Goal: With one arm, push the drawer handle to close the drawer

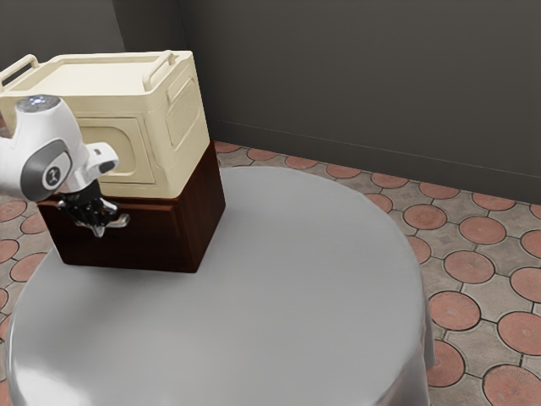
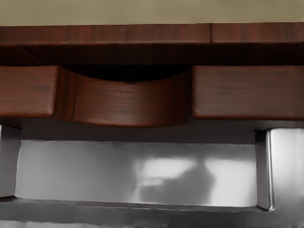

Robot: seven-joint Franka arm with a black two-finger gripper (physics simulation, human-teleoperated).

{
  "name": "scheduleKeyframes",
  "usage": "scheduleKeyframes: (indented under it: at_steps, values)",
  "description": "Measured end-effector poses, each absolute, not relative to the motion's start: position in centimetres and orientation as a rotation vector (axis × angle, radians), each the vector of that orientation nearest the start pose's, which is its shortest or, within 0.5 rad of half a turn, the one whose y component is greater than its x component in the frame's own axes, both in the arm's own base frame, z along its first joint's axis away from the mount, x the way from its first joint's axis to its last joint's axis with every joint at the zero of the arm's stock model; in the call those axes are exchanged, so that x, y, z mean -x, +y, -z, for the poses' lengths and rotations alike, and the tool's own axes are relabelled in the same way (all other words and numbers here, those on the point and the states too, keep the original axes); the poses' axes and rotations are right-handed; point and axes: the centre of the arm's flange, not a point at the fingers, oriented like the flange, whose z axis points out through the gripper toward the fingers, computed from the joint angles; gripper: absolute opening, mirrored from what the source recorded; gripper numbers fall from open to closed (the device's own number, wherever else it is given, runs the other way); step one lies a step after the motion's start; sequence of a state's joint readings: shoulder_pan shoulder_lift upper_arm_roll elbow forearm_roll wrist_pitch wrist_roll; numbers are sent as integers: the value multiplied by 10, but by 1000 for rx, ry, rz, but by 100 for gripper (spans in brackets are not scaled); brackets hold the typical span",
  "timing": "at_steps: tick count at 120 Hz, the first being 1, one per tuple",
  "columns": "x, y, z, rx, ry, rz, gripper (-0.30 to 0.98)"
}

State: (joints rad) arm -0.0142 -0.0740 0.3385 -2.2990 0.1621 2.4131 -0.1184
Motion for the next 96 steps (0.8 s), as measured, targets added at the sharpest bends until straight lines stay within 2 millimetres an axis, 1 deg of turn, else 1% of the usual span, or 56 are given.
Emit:
scheduleKeyframes:
  at_steps: [34,53,57,61,64,69,74,78,85,86,89,91,94,96]
  values:
    - [-501,169,-396,2968,-494,297,-10]
    - [-504,171,-391,2960,-494,301,-10]
    - [-500,172,-398,2961,-501,319,-10]
    - [-491,173,-408,2967,-515,345,-9]
    - [-481,166,-421,2983,-512,370,-3]
    - [-461,142,-443,3027,-469,406,6]
    - [-439,106,-478,3082,-374,462,16]
    - [-422,73,-510,3108,-263,508,23]
    - [-395,17,-575,3142,-60,562,34]
    - [-393,8,-588,3143,-26,576,35]
    - [-389,-21,-637,3128,77,636,38]
    - [-384,-38,-664,3115,133,663,40]
    - [-376,-60,-699,3096,202,687,43]
    - [-373,-71,-716,3085,235,691,45]
